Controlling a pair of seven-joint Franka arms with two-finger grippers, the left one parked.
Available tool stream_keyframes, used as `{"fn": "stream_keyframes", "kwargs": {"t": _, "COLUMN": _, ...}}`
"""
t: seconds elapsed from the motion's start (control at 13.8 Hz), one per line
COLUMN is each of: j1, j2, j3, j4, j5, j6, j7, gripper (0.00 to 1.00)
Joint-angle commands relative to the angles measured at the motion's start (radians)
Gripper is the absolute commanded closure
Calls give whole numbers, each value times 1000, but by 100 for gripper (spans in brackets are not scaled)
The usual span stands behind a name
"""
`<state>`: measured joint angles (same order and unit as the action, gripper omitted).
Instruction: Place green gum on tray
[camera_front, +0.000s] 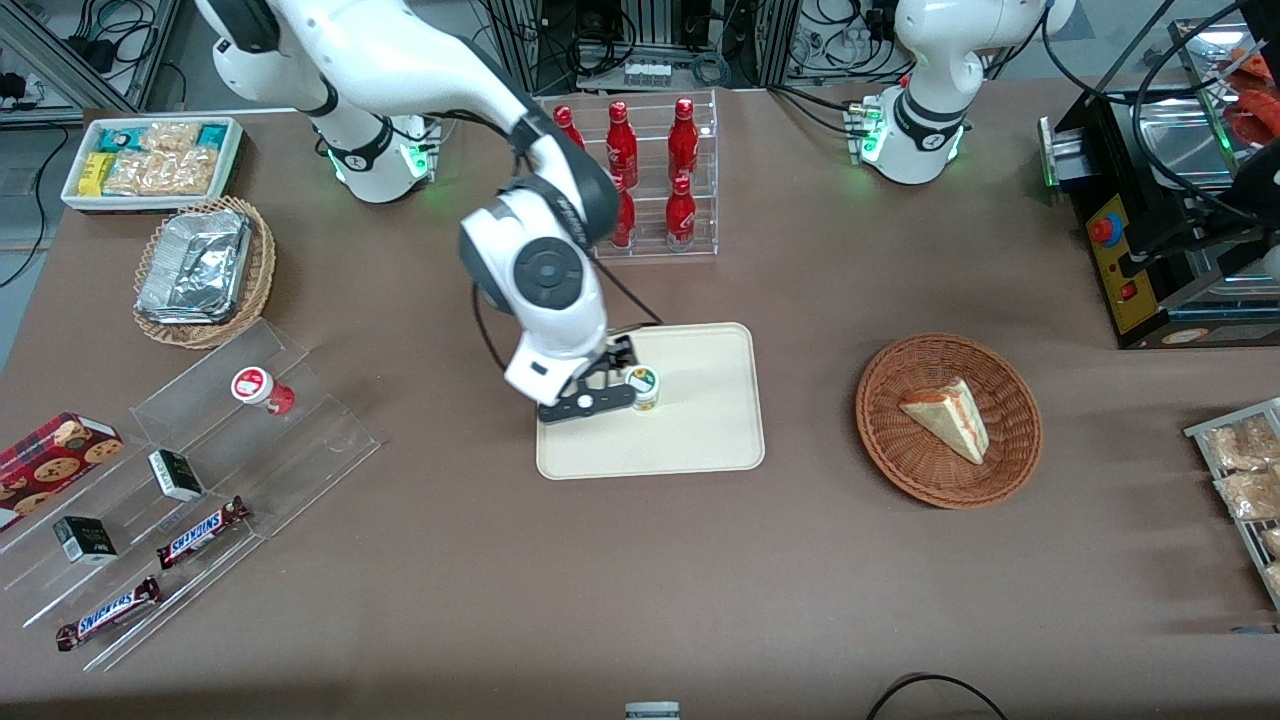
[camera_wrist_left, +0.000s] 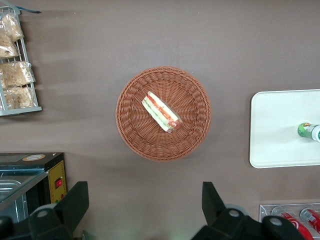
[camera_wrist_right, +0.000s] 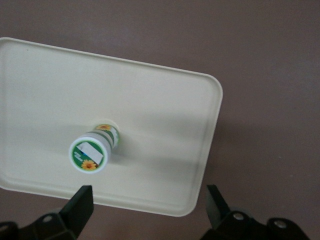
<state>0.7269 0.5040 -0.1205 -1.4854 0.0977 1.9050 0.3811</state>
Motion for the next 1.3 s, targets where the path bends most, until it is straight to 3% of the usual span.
{"fn": "stream_keyframes", "kwargs": {"t": 0.0, "j1": -85, "j2": -74, "j3": 7, "j4": -10, "j5": 13, "j6": -104, "j7": -95, "gripper": 0}}
{"fn": "stream_keyframes", "kwargs": {"t": 0.51, "j1": -364, "j2": -169, "j3": 7, "j4": -42, "j5": 0, "j6": -199, "j7": -243, "gripper": 0}}
{"fn": "stream_keyframes", "kwargs": {"t": 0.87, "j1": -546, "j2": -272, "j3": 7, "j4": -139, "j5": 0, "j6": -215, "j7": -462, "gripper": 0}}
{"fn": "stream_keyframes", "kwargs": {"t": 1.23, "j1": -619, "j2": -421, "j3": 7, "j4": -243, "j5": -1, "j6": -254, "j7": -467, "gripper": 0}}
